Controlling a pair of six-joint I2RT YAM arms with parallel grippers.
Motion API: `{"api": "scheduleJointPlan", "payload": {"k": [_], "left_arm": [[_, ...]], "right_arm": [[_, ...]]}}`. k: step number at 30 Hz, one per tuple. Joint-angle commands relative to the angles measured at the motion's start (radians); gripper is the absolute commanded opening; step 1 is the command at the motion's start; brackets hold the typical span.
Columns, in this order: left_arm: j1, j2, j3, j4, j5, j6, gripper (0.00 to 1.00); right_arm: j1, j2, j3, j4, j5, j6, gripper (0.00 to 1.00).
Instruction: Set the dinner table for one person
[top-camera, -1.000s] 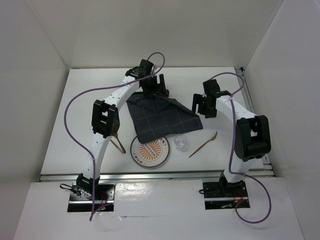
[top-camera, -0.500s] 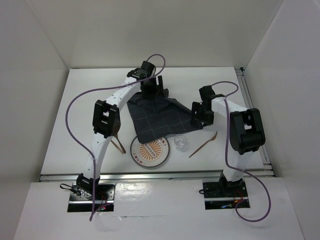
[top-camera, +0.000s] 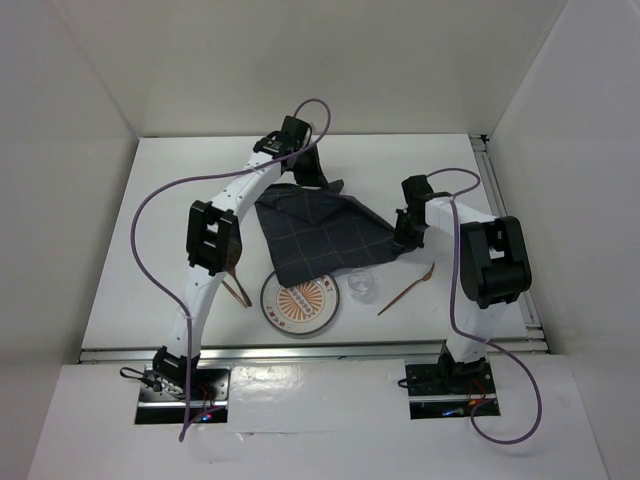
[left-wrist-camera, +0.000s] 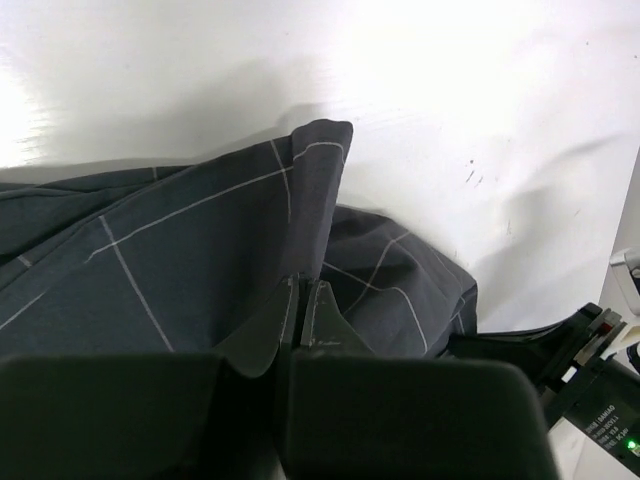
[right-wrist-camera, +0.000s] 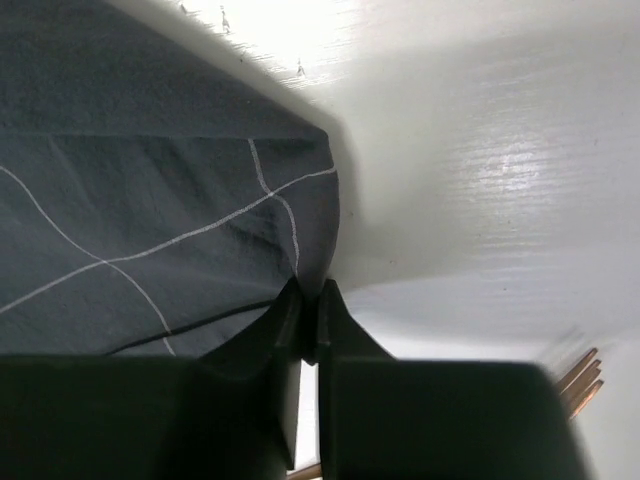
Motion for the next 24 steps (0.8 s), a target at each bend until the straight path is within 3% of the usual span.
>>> {"api": "scheduleJointPlan", "payload": {"k": [1, 11, 15, 19, 24], "left_arm": [[-0.003, -0.014, 0.004, 0.03, 0.035, 0.001, 0.0], [0.066, -0.151, -0.027, 0.045, 0.026, 0.02, 0.0], [0.126, -0.204, 0.034, 0.082, 0.093, -0.022, 0.0], [0.178, -0.309, 0.044, 0.132, 0.123, -0.031, 0.0], [0.319, -0.448, 0.054, 0.188, 0.176, -0.083, 0.0]], "right_arm": [[0.006, -0.002, 0.013, 0.02, 0.017, 0.012, 0.02], [0.024, -0.076, 0.1, -0.02, 0.104, 0.033, 0.0], [0.024, -0.048, 0.295, -0.03, 0.127, 0.042, 0.0], [0.024, -0.022, 0.64, -0.049, 0.153, 0.007, 0.0], [0.024, -0.049, 0.905, -0.012, 0.161, -0.022, 0.0]]}}
